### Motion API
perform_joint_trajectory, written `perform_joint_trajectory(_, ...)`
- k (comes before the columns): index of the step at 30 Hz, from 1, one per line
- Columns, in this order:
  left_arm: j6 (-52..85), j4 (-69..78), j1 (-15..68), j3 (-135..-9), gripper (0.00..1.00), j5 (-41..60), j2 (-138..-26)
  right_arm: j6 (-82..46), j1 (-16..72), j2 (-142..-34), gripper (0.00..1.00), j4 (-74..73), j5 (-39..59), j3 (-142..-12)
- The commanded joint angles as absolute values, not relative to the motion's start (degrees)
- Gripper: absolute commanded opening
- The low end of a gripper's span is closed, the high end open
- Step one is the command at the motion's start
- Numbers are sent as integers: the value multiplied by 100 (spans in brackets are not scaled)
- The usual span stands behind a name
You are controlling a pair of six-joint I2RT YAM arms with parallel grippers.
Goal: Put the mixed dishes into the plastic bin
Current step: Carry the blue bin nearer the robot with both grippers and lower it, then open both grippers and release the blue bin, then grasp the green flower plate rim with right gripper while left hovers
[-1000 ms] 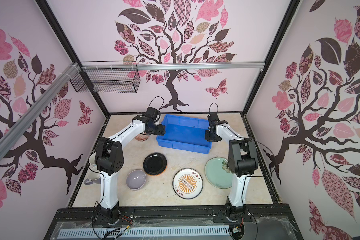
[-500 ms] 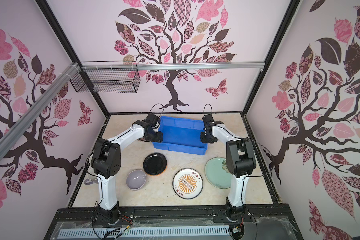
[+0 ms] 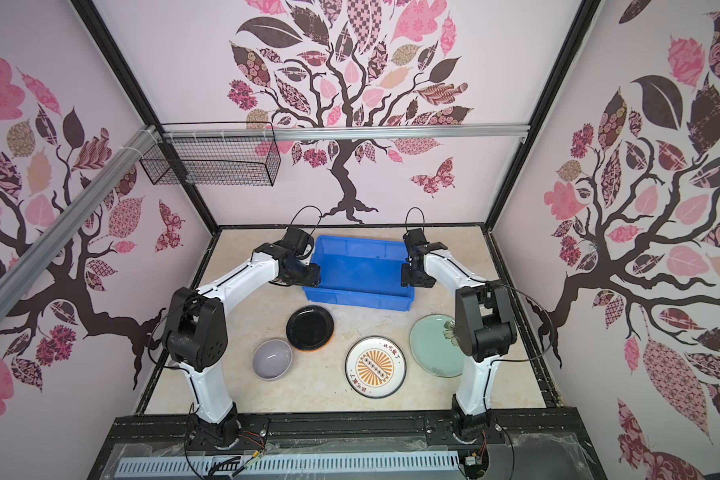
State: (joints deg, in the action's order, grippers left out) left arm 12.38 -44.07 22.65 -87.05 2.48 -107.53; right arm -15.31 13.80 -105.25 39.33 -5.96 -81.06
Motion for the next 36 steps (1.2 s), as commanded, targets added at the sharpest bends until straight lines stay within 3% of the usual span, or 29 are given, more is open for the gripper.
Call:
perform_joint_trajectory(1,1307,-4312,2311,-8385,60,431,-10451,-1741,1402,-9666,64,3999,-682,-7901)
perform_joint_trajectory(4,1327,-4371,2311,-8265,61,435,-10280,-1946,1398,-9213,77,4002,-714,-7756)
perform_joint_trajectory(7,1376,-4468,2326,-8154,62,457,-9994,-2011,1397,-8742,99,4035,-582,-7570)
perform_joint_trajectory(12,1468,-4623,2654,-7831,67,485,-9210,-2863,1294,-7991,99,4348,-1383,-6904)
perform_joint_trajectory(19,1740,-4713,3713,-7717,72,608,-8373,-4237,1038,-6579,99,4527,-1454,-5553)
perform_joint_trajectory(26,2055,-4578,4685,-7804,79,736,-8314,-5061,1029,-5575,94,4860,-1611,-4566)
perform_joint_trajectory(30,2299,-4555,4891,-7787,98,739,-8359,-5459,1029,-5100,93,4939,-1469,-4113)
perform_joint_trajectory(36,2209,-4357,4887,-7701,98,591,-8260,-6090,1028,-4750,89,5281,-1260,-3720)
